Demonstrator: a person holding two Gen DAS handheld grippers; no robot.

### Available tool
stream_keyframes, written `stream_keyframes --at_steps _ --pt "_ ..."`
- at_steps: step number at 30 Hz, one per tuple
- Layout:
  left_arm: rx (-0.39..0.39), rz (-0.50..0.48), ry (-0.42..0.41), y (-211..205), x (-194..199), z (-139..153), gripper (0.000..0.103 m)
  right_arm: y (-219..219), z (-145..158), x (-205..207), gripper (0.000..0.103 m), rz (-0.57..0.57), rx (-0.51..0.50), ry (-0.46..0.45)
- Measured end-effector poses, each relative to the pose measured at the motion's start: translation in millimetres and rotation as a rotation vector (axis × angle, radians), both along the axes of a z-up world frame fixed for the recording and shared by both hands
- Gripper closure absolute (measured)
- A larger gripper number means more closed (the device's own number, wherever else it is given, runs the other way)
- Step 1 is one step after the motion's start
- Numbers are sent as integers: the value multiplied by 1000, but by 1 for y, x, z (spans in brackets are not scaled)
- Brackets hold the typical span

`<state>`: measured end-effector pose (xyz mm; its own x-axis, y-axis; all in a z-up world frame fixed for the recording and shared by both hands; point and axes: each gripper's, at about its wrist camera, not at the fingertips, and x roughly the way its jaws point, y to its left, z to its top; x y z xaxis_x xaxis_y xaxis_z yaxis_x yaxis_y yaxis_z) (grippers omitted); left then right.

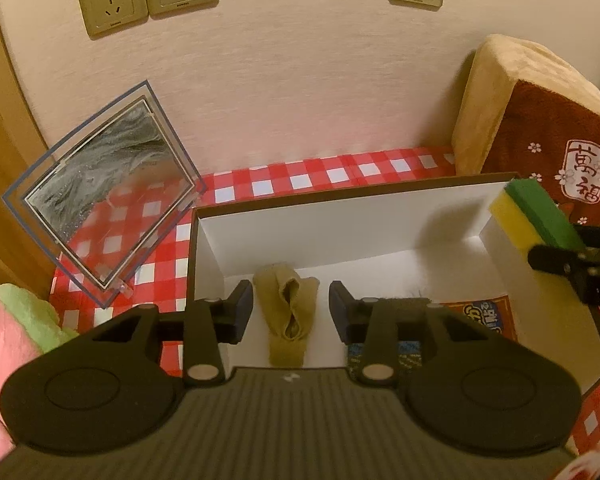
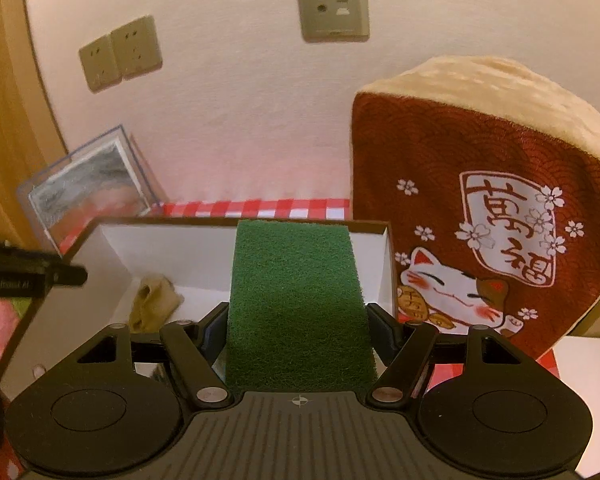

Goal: Organize soft objects
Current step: 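Open left tool to drop glove in box while right tool releases sponge there, then withdraw both open tools from the box back over the table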

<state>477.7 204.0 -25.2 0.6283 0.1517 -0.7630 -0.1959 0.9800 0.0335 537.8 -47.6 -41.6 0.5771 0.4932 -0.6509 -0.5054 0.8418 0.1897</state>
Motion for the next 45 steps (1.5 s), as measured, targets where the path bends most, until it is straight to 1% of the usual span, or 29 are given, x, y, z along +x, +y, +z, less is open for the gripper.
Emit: stream_keyframes --at_steps 1,4,7,9,14,19,24,29,36,45 --pt "-4 0 -1 0 -1 1 63 0 1 2 26 -6 6 0" --pt "-13 -4 -4 -1 -3 2 63 -2 5 3 17 -12 19 -21" --pt "-21 -2 -7 -2 -7 4 62 -4 8 2 15 -12 26 -34" --pt "-31 3 -11 -2 -10 6 60 -7 9 1 14 -14 26 -31" --pt "-47 9 -23 -2 -20 12 58 -16 11 -10 14 -4 22 -22" --pt "-66 22 -26 -4 -32 19 52 -27 12 -23 14 -2 33 -7" --pt "-79 28 -25 -9 -48 25 51 -38 16 -41 14 -2 54 4" --pt "-90 30 -41 -14 -67 33 51 -51 23 -60 14 -7 85 12" --pt "-102 31 -58 -26 -102 45 51 -70 33 -87 14 -19 118 21" --pt "-121 26 -63 -39 -145 51 50 -89 38 -121 14 -41 155 43"
